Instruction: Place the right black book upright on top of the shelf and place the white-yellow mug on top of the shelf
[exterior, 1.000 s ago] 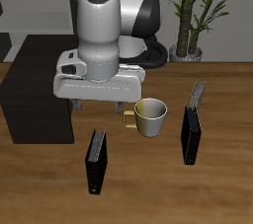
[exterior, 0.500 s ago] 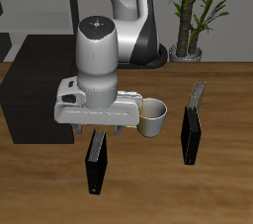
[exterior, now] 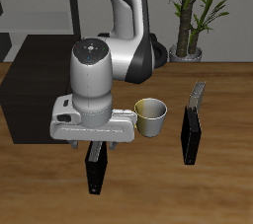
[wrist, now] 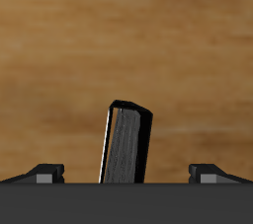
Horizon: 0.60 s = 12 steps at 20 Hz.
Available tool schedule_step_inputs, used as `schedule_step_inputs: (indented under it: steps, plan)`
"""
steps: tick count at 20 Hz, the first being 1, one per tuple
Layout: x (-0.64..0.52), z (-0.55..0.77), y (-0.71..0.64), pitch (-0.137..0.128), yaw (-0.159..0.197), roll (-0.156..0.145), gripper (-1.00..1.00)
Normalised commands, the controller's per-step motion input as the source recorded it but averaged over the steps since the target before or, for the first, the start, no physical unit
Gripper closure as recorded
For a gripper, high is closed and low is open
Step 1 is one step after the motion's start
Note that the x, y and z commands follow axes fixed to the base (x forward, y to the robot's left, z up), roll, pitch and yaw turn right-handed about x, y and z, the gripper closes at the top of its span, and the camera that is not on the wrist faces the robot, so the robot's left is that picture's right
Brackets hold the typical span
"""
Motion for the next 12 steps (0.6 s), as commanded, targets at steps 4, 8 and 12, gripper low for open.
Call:
schedule_step_inputs:
  steps: [4,8,12]
  plan:
    - [0.09,-0.3,0.08,0.034,-0.003,0.001,-1.0]
    - [0.03,-0.14,-0.02,0.025,-0.031,-0.003,-1.0]
    - [0.01,-0.18,-0.12,0.039,0.006,-0.032,1.0]
